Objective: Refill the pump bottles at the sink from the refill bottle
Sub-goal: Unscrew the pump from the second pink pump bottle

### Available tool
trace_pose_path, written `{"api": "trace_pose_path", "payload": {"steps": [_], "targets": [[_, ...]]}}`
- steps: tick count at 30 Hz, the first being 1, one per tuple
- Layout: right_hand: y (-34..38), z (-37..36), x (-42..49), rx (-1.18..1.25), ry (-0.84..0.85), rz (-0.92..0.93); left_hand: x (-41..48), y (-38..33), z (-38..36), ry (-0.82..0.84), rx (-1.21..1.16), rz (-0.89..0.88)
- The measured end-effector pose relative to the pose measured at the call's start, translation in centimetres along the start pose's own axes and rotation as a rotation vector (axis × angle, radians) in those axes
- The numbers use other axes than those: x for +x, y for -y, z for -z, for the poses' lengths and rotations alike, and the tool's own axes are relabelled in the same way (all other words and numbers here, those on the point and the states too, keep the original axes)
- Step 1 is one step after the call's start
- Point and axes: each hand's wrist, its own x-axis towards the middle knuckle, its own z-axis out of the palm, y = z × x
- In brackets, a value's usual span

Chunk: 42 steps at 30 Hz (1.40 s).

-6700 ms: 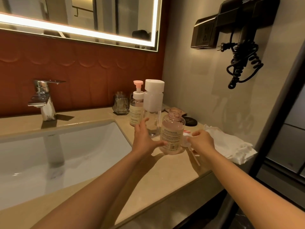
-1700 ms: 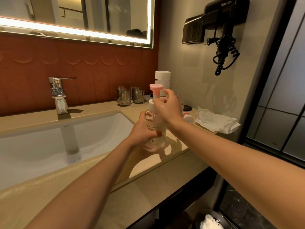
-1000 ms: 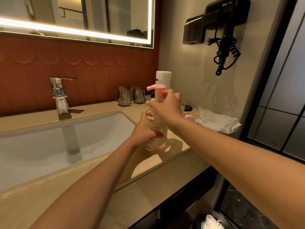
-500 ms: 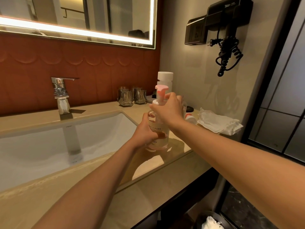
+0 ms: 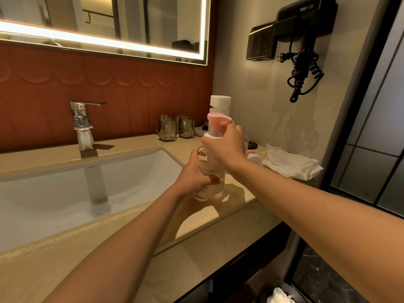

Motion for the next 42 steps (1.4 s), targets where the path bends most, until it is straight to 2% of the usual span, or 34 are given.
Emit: {"api": "trace_pose_path", "payload": {"steps": [6, 12, 19, 27, 35, 40, 42], "targets": [[0.29, -0.18, -0.50, 0.165, 0.157, -0.011, 0.25, 0.36, -0.12, -0.009, -0.021, 0.010], [0.09, 0.20, 0.01, -0.014, -0.007, -0.007, 0.13, 0.38, 0.03, 0.012, -0.022, -0.011], [0.10, 0.21, -0.30, 0.057, 0.075, 0.026, 0.29, 0.38, -0.06, 0.002, -0.037, 0.009], [-0.22, 0.46, 0.15, -0.062, 0.028, -0.013, 0.20, 0.49, 0.01, 0.012, -0.020, -0.018], [-0.13, 0.12, -0.24, 0.067, 0.212, 0.007, 0.35, 0.73, -0.06, -0.002, -0.044, 0.009], [-0.21, 0.01, -0.03, -0.091, 0.048, 0.037, 0.25, 0.70, -0.06, 0.005, -0.038, -0.012], [-0.21, 0.11, 0.10, -0.092, 0.030, 0.028, 0.20, 0.65, -0.03, 0.002, -0.023, -0.023]]}}
